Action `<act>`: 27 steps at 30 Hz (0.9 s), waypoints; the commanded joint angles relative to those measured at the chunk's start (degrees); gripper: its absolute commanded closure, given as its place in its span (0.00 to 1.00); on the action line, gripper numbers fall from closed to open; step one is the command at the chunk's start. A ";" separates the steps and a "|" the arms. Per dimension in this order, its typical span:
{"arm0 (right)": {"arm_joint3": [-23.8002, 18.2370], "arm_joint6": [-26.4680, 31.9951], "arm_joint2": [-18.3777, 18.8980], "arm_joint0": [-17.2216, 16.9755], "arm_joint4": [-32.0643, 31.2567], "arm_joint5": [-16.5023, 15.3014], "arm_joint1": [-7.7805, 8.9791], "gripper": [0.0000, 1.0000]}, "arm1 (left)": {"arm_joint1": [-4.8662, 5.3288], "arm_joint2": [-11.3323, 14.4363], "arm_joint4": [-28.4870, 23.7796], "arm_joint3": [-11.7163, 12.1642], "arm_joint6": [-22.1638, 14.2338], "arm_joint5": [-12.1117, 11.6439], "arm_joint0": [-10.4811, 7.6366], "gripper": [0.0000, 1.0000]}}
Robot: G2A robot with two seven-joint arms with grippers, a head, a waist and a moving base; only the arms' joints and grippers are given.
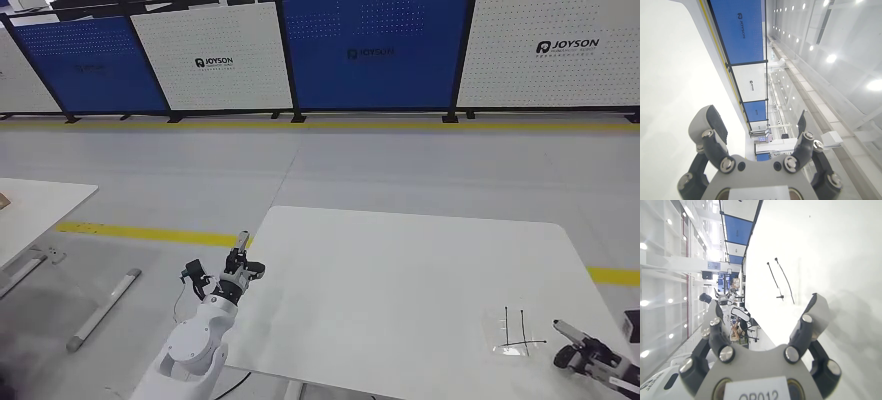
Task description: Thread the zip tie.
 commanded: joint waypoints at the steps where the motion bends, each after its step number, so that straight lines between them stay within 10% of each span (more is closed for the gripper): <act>1: 0.30 -0.43 -0.21 0.13 -0.35 0.35 0.10 0.50 | 0.00 0.00 0.00 0.00 0.00 0.00 0.00 0.00; 27: 1.39 -3.10 -2.89 0.58 -3.56 1.78 1.27 0.71 | 0.00 0.00 0.00 0.00 0.00 0.00 0.00 0.00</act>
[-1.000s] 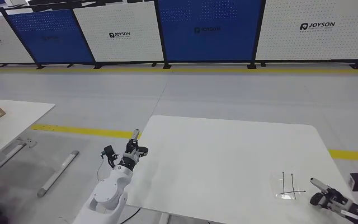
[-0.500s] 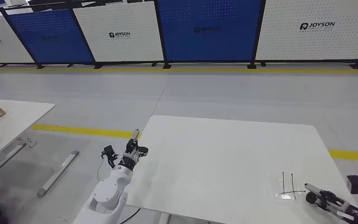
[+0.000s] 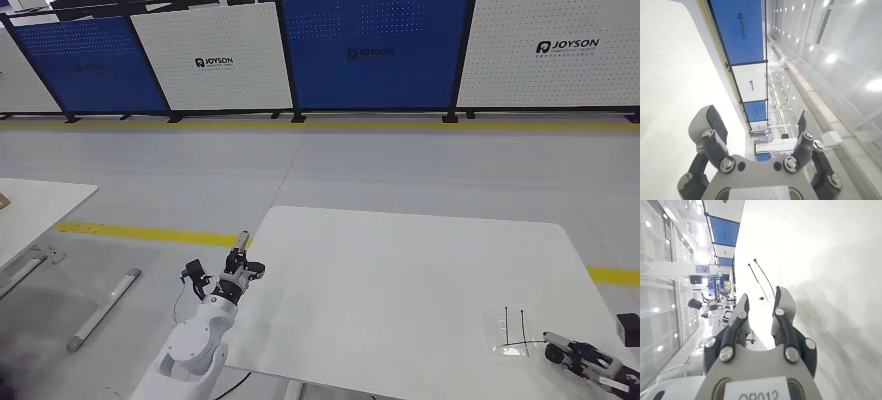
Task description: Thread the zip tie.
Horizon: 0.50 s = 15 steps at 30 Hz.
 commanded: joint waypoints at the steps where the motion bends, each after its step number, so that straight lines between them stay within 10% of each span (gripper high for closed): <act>1: 0.18 -0.02 -0.14 0.14 0.13 0.02 0.07 0.71 | 0.00 0.00 0.00 0.00 0.00 0.00 0.00 0.00; 15: 1.08 -0.42 -1.94 1.77 -0.31 1.08 0.58 0.78 | 0.00 0.00 0.00 0.00 0.00 0.00 0.00 0.00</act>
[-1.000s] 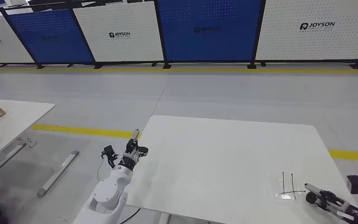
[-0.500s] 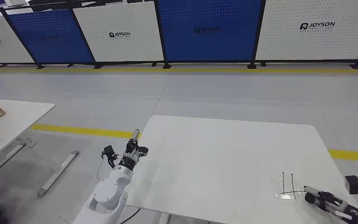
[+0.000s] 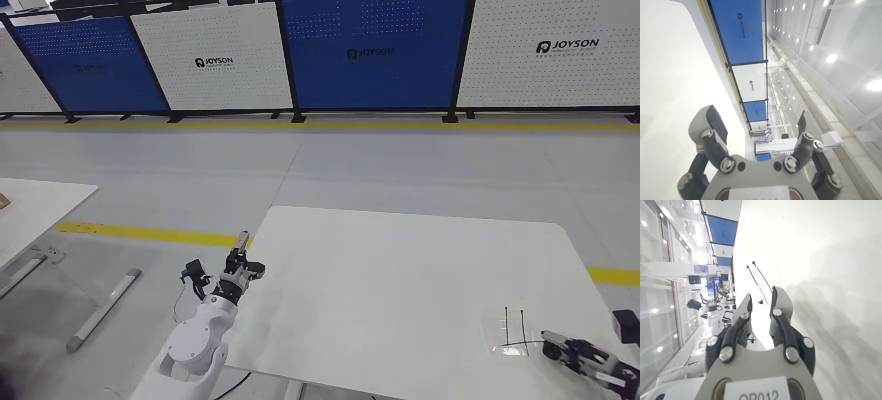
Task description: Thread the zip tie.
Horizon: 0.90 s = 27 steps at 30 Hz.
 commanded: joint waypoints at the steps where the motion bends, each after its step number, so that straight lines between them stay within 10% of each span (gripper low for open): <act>1: 0.10 -0.08 -0.22 0.17 -0.08 0.09 0.06 0.78 | 0.00 0.00 0.00 0.00 0.00 0.00 0.00 0.00; 27: -0.54 -1.16 -1.61 0.02 1.06 0.70 0.87 1.00 | 0.00 0.00 0.00 0.00 0.00 0.00 0.00 0.00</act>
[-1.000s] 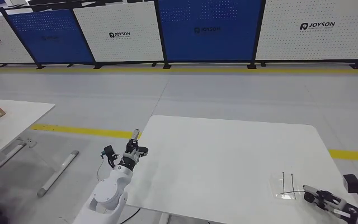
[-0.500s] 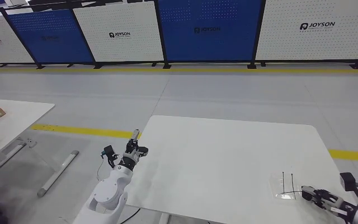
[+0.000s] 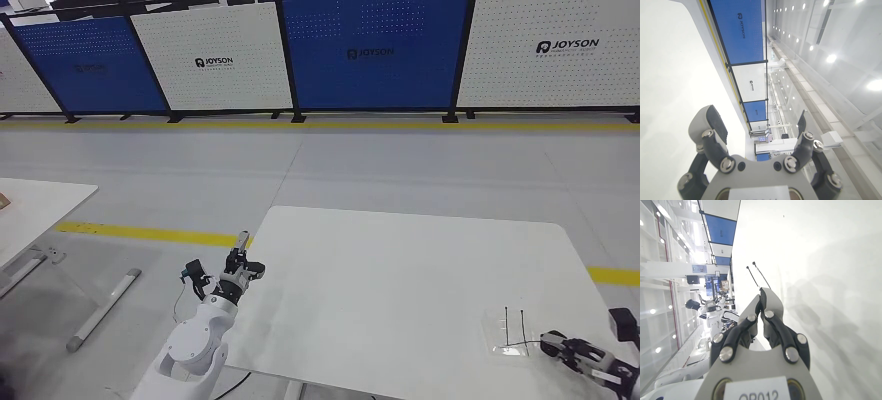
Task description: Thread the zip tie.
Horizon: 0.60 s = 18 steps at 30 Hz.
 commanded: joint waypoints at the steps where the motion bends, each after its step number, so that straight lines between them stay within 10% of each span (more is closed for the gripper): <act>1: -0.01 0.23 -0.05 0.06 0.64 -0.16 0.03 1.00 | 0.00 0.00 0.00 0.00 0.00 0.00 0.00 0.00; 18: -0.99 2.43 3.85 -3.89 16.17 -9.44 -0.06 1.00 | 0.00 0.00 0.00 0.00 0.00 0.00 0.00 0.00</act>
